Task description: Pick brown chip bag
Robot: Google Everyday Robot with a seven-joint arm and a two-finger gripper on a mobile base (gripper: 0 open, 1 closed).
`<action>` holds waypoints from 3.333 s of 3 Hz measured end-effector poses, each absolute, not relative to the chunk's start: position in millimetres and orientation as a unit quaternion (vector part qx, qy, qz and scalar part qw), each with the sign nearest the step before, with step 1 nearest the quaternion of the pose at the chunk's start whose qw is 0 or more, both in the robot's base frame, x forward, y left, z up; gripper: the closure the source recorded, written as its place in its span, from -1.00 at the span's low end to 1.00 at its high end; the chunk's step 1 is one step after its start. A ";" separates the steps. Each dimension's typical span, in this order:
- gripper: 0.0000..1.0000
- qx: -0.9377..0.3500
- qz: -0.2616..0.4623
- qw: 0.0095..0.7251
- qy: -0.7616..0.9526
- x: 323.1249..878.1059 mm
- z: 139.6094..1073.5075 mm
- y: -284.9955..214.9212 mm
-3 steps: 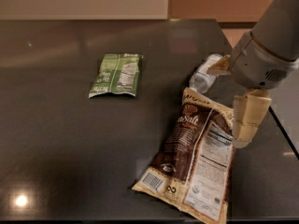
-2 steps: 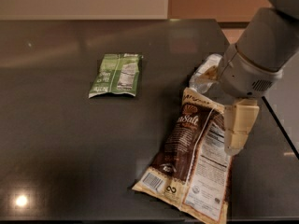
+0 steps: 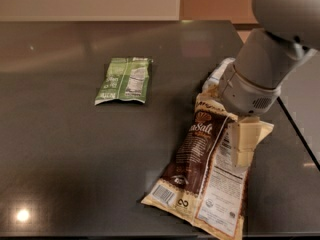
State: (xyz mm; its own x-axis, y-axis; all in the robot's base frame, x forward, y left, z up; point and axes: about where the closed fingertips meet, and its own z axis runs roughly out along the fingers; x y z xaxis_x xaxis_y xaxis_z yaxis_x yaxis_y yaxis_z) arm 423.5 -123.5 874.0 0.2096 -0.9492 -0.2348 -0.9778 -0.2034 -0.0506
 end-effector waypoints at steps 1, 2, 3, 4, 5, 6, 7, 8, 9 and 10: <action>-1.00 -0.778 0.070 0.087 0.619 424.8 864.0 -122.0; -0.66 -0.781 0.062 0.080 0.616 425.8 859.2 -123.3; -0.17 -0.781 0.056 0.076 0.617 427.6 858.8 -127.5; 0.27 -0.778 0.051 0.077 0.622 430.0 863.5 -130.9; 0.74 -0.777 0.047 0.084 0.622 430.0 873.7 -131.1; 1.00 -0.777 0.047 0.094 0.621 429.6 887.4 -129.5; 1.00 -0.779 0.053 0.105 0.616 429.4 912.3 -125.5; 1.00 -0.783 0.067 0.122 0.606 435.9 946.2 -121.9; 1.00 -0.782 0.074 0.163 0.597 455.1 988.6 -116.9; 1.00 -0.778 0.071 0.208 0.588 474.7 1025.6 -110.8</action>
Offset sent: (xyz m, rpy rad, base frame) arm 0.0023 -0.0038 -0.0200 -0.0660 -0.0032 0.0307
